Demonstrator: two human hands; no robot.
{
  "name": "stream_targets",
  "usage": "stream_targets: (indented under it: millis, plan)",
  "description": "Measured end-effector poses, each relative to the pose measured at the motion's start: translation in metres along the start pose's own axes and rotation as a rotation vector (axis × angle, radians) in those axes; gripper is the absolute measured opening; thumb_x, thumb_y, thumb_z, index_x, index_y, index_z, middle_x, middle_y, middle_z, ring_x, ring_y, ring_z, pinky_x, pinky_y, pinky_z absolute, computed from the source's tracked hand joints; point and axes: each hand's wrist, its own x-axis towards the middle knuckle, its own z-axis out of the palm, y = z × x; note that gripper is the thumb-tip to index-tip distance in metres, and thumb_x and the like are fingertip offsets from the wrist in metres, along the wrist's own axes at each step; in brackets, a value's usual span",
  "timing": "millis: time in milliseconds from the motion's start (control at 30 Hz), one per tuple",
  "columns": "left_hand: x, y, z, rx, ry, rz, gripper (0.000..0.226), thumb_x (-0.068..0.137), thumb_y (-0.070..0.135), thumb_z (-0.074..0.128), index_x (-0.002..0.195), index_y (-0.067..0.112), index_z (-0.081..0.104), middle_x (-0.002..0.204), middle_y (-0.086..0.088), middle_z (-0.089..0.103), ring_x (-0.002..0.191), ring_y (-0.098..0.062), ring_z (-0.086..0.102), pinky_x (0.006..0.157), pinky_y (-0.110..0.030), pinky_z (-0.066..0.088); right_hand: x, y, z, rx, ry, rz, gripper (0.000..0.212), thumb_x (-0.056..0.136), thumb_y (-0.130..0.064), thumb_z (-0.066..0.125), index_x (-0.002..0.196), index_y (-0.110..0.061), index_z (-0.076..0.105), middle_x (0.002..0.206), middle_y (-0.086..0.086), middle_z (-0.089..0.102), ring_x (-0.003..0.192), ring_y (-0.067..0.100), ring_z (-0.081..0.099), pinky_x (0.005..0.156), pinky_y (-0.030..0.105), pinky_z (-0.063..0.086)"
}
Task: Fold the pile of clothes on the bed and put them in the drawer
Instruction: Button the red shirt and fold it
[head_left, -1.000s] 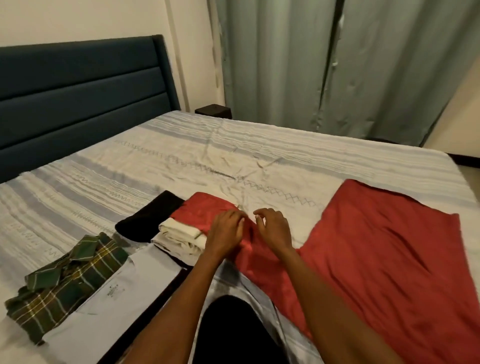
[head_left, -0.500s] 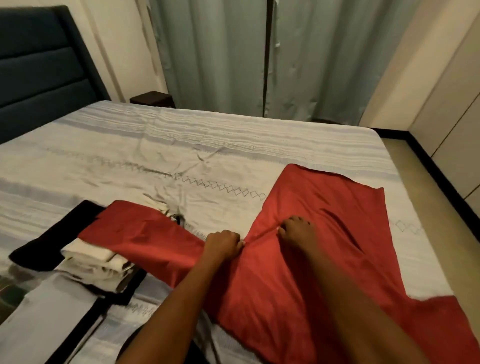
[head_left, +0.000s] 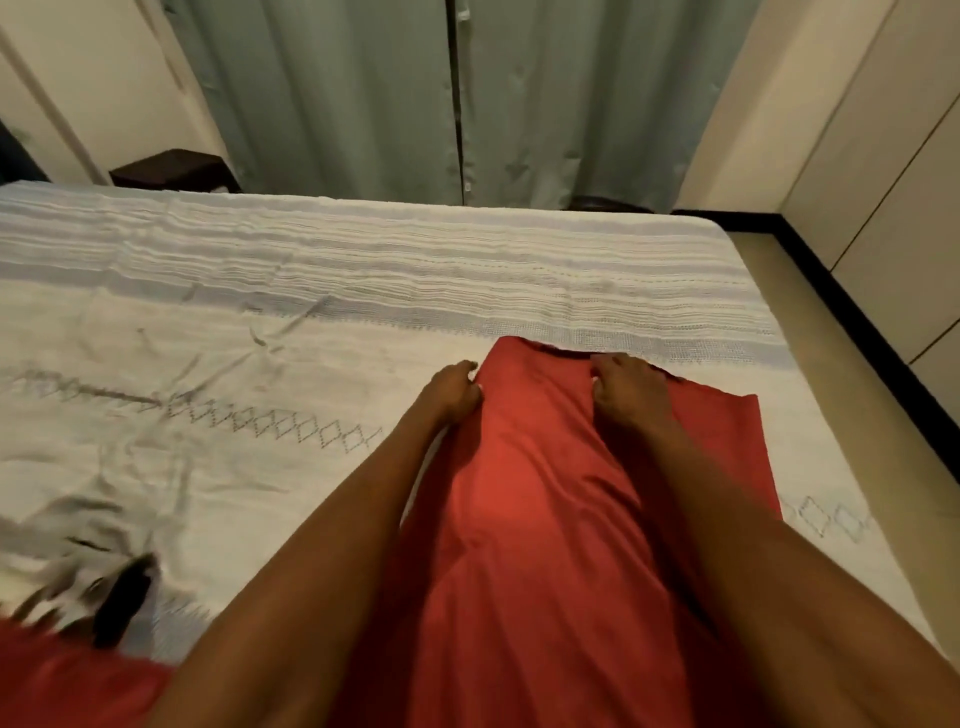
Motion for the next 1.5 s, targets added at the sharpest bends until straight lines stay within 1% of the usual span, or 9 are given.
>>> stream_targets:
  millis: [200,300,400,567,800,967,1067,1200,1500]
  plan:
    - [0.085,0.048,0.014,0.032,-0.052,-0.087,0.073,0.090,0.027,0.066,0.154,0.024,0.031,0.155,-0.027,0.021,0.139,-0.042,0.035,0.112,-0.047,0.037,0.013,0.092,0.008,-0.098,0.017,0.145,0.042,0.100,-0.033,0.043,0.138,-0.019,0.049,0.140,0.013,0.049,0.129,0.035,0.044,0.110,0.055,0.027]
    - [0.105,0.050,0.013,0.261,-0.001,-0.055,0.028,0.080,0.038,0.070,0.103,0.022,0.067,0.127,-0.019,0.050,0.120,-0.037,0.049,0.099,-0.045,0.046,0.004,0.122,0.005,-0.193,0.137,0.161,0.029,0.096,-0.034,0.048,0.114,-0.016,0.061,0.118,0.013,0.059,0.111,0.035,0.052,0.097,0.051,0.037]
    - [0.099,0.046,0.008,0.008,0.049,0.130,0.025,0.082,0.033,0.069,0.065,0.020,0.056,0.078,-0.003,0.058,0.079,-0.023,0.056,0.066,-0.029,0.043,-0.003,0.138,-0.003,-0.202,0.180,0.127,0.026,0.100,-0.034,0.043,0.106,-0.013,0.056,0.105,0.013,0.064,0.098,0.036,0.057,0.083,0.047,0.042]
    - [0.077,0.044,-0.009,-0.498,-0.061,0.249,0.026,0.087,0.033,0.074,0.073,0.015,0.060,0.066,0.006,0.053,0.062,-0.009,0.048,0.058,-0.026,0.034,-0.012,0.149,-0.027,-0.055,0.313,0.100,0.024,0.106,-0.041,0.039,0.111,-0.019,0.048,0.077,0.010,0.068,0.069,0.038,0.065,0.058,0.036,0.036]
    - [0.078,0.036,-0.046,0.059,-0.308,0.049,0.075,0.062,0.076,0.075,0.083,0.003,0.073,0.074,-0.006,0.063,0.068,-0.017,0.056,0.065,-0.028,0.044,-0.011,0.169,-0.041,-0.100,0.380,0.050,0.023,0.103,-0.047,0.045,0.109,-0.027,0.053,0.081,0.004,0.072,0.071,0.034,0.068,0.060,0.036,0.041]
    - [0.078,0.016,-0.065,0.054,-0.443,-0.046,0.058,0.061,0.047,0.088,0.099,0.007,0.069,0.090,-0.008,0.069,0.078,-0.016,0.064,0.071,-0.032,0.054,-0.007,0.179,-0.033,-0.106,0.335,0.075,0.026,0.102,-0.049,0.043,0.109,-0.026,0.054,0.083,0.006,0.072,0.073,0.035,0.068,0.060,0.036,0.041]
    - [0.080,0.014,-0.059,-0.285,-0.199,0.017,0.011,0.092,0.014,0.069,0.093,0.014,0.058,0.082,-0.009,0.062,0.060,-0.013,0.059,0.054,-0.026,0.051,-0.005,0.179,-0.031,-0.090,0.384,0.080,0.024,0.102,-0.047,0.045,0.108,-0.026,0.055,0.080,0.006,0.072,0.070,0.035,0.068,0.059,0.035,0.040]
    - [0.083,0.003,-0.025,-0.070,0.352,0.024,0.032,0.096,0.036,0.063,0.114,0.012,0.052,0.102,-0.017,0.064,0.090,-0.030,0.060,0.071,-0.034,0.043,0.002,0.172,-0.022,-0.094,0.302,0.122,0.030,0.101,-0.051,0.042,0.109,-0.026,0.056,0.099,0.006,0.071,0.089,0.034,0.067,0.073,0.041,0.045]
    - [0.054,0.002,0.009,0.208,0.336,-0.312,0.046,0.101,0.041,0.038,0.129,0.005,0.046,0.131,-0.023,0.057,0.120,-0.041,0.055,0.098,-0.045,0.041,-0.042,0.181,-0.035,0.224,0.189,0.577,0.057,0.093,-0.053,0.047,0.134,-0.015,0.038,0.116,0.021,0.065,0.105,0.042,0.061,0.090,0.047,0.048]
